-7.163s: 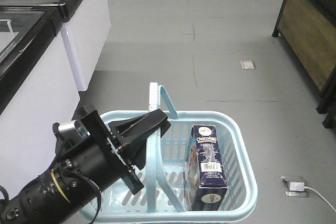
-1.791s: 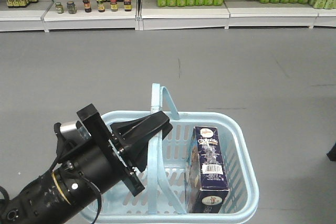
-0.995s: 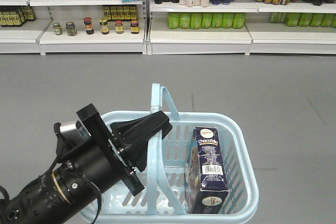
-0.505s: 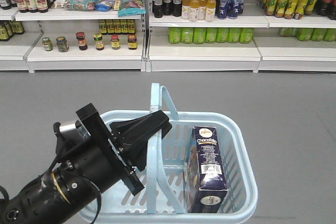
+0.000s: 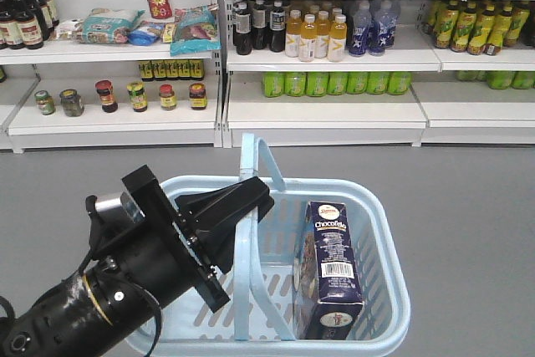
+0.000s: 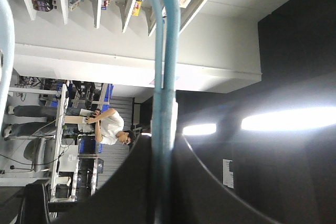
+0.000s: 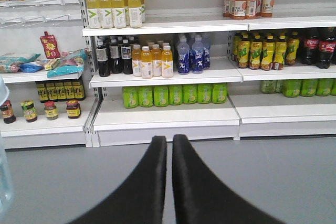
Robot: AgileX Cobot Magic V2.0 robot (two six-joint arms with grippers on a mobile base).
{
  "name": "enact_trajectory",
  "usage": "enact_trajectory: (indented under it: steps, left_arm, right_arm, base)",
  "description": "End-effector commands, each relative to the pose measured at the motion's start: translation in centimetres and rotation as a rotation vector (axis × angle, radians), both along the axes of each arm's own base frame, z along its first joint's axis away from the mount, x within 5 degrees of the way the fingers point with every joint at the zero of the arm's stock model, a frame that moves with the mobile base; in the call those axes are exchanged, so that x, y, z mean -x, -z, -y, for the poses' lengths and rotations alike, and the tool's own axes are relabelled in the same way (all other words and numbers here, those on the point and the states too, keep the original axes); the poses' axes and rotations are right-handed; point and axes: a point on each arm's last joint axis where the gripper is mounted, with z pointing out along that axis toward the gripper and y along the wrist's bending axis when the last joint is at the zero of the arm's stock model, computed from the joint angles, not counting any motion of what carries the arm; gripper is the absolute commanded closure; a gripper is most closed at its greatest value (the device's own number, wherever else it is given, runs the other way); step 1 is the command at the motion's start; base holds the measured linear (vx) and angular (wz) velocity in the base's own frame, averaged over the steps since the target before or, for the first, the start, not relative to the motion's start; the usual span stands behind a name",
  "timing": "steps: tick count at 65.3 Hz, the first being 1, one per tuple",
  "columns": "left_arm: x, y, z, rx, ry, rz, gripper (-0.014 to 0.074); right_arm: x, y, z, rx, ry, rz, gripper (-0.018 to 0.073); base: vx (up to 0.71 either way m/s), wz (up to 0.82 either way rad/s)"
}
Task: Left arm holds basket, right arm returns cookies
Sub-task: 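Drive toward the drink shelves while holding the basket in the left gripper, then turn and drive away from the shelves carrying the basket in the left gripper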
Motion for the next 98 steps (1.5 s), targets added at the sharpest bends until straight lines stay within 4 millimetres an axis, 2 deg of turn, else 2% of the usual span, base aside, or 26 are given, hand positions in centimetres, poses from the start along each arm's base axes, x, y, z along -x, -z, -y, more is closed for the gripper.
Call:
enact_trajectory:
  steps: [1, 98]
  left_arm:
    - [0.86, -3.99, -0.74, 0.267, 0.014, 0.214, 0.0596]
    - [0.86, -3.99, -0.74, 0.267, 0.014, 0.214, 0.0596]
  right_arm:
    - [-0.02, -0.11, 0.07, 0.015, 0.008, 0.064, 0.0566]
    - [-0.02, -0.12, 0.08, 0.015, 0.008, 0.065, 0.0566]
  base:
    - [0.55, -0.06]
    - [0.49, -0.02]
